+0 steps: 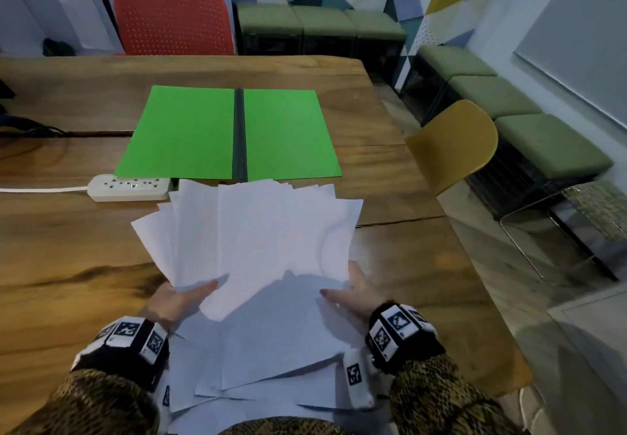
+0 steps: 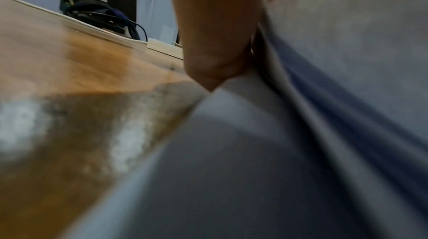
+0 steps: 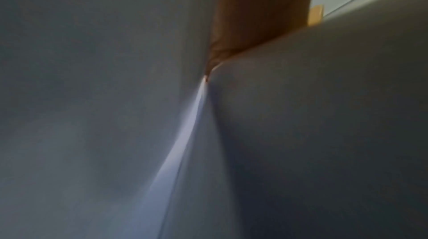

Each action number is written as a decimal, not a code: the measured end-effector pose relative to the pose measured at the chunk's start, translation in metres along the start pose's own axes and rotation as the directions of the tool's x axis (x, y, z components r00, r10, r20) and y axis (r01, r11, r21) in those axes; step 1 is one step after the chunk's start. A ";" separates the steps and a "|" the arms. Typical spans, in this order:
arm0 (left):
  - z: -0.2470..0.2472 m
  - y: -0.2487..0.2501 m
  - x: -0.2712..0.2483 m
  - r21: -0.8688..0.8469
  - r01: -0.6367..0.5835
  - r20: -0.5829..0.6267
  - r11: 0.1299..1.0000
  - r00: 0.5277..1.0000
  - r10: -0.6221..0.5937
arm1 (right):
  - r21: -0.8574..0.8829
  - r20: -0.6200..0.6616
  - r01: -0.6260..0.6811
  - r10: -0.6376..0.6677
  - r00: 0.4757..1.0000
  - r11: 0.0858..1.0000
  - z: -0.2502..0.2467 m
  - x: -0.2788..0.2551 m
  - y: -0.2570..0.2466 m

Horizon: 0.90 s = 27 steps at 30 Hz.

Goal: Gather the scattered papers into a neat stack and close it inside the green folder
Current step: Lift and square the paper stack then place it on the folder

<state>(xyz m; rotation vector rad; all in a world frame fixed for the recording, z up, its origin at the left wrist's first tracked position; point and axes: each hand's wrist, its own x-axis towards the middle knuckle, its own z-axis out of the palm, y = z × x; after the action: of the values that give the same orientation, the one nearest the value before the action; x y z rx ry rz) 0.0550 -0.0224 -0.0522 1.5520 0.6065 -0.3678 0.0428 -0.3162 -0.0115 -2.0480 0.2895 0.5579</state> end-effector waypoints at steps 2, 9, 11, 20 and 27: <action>-0.001 0.002 -0.004 -0.053 -0.003 0.058 0.999 0.998 0.006 | 0.204 0.063 -0.019 0.007 0.998 0.979 0.012 0.001 -0.003; -0.008 -0.002 0.003 -0.052 0.022 0.082 0.998 0.996 -0.018 | -0.234 -0.078 -0.075 0.058 0.995 0.969 0.012 0.014 0.010; -0.009 -0.002 0.000 -0.013 0.015 0.049 1.000 0.999 -0.015 | -0.294 -0.051 -0.118 0.108 0.993 0.948 0.009 0.009 0.014; -0.012 -0.007 0.002 0.010 0.057 -0.056 0.998 0.997 -0.057 | -0.159 -0.078 -0.092 0.080 0.994 0.983 -0.019 -0.015 0.037; -0.011 -0.004 0.001 -0.007 0.061 -0.045 0.998 0.997 -0.061 | 0.058 -0.388 -0.041 0.061 0.920 0.997 -0.025 -0.017 0.041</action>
<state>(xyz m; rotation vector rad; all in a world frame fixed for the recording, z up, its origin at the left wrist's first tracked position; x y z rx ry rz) 0.0518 -0.0114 -0.0555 1.5424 0.6905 -0.3781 0.0180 -0.3585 -0.0233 -2.0982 0.5876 0.1644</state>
